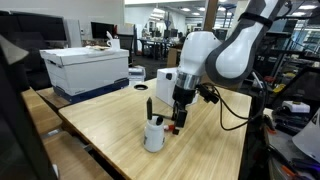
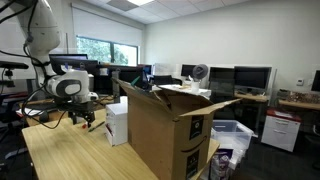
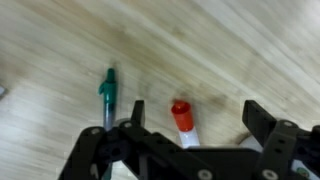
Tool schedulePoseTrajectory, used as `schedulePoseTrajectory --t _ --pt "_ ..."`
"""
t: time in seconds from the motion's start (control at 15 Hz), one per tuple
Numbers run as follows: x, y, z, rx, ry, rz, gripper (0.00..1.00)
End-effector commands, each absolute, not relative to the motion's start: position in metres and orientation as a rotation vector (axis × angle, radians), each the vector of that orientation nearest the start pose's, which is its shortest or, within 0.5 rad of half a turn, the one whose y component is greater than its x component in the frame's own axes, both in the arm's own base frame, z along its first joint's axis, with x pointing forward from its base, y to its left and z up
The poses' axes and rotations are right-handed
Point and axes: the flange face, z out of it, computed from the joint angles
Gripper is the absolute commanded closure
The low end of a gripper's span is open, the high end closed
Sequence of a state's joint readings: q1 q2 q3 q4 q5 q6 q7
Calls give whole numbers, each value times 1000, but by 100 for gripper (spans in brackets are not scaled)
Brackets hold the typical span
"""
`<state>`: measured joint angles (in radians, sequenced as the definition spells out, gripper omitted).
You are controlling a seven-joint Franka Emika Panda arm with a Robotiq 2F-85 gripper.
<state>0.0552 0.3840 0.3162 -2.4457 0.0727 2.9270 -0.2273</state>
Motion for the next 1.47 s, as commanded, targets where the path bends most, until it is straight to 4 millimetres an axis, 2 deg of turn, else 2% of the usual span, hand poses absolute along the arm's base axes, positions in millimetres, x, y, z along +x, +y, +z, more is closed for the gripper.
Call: schedulePoseTrajectory --t 0.0,0.13,0.53,0.8,1.07,1.4 --pt "434 192 166 -2874 -802 -191 0" --pt "426 201 166 -2872 -793 -227 0" --pt "434 195 167 -2900 -778 -281 0" --pt "433 191 167 -2927 -739 -318 0" --pt "432 193 165 -2944 -680 -380 0" --pt "432 194 160 -2980 -667 -377 0"
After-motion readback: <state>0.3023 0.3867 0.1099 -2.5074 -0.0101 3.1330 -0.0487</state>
